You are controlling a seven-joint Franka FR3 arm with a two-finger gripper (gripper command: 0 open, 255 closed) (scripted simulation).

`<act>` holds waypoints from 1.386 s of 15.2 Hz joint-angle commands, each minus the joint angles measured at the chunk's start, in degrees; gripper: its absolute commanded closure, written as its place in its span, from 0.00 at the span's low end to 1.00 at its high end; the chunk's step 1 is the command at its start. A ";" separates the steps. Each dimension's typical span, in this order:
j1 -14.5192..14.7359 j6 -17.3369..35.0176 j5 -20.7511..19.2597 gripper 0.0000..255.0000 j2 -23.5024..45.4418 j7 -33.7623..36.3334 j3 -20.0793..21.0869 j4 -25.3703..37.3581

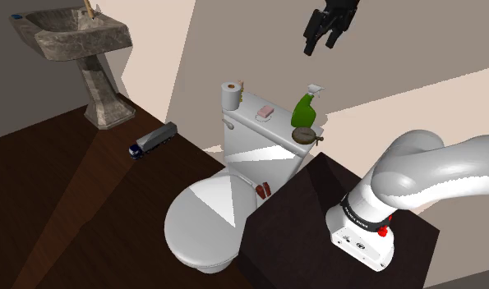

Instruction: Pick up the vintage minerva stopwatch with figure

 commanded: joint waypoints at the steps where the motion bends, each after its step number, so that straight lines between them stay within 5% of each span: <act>1: 0.00 0.00 0.00 0.00 0.00 0.00 0.00 0.00; 12: -2.67 12.83 -3.70 0.00 0.72 -10.08 -11.66 -15.28; 21: -4.76 25.35 -6.96 0.00 9.09 -19.37 -22.62 -22.52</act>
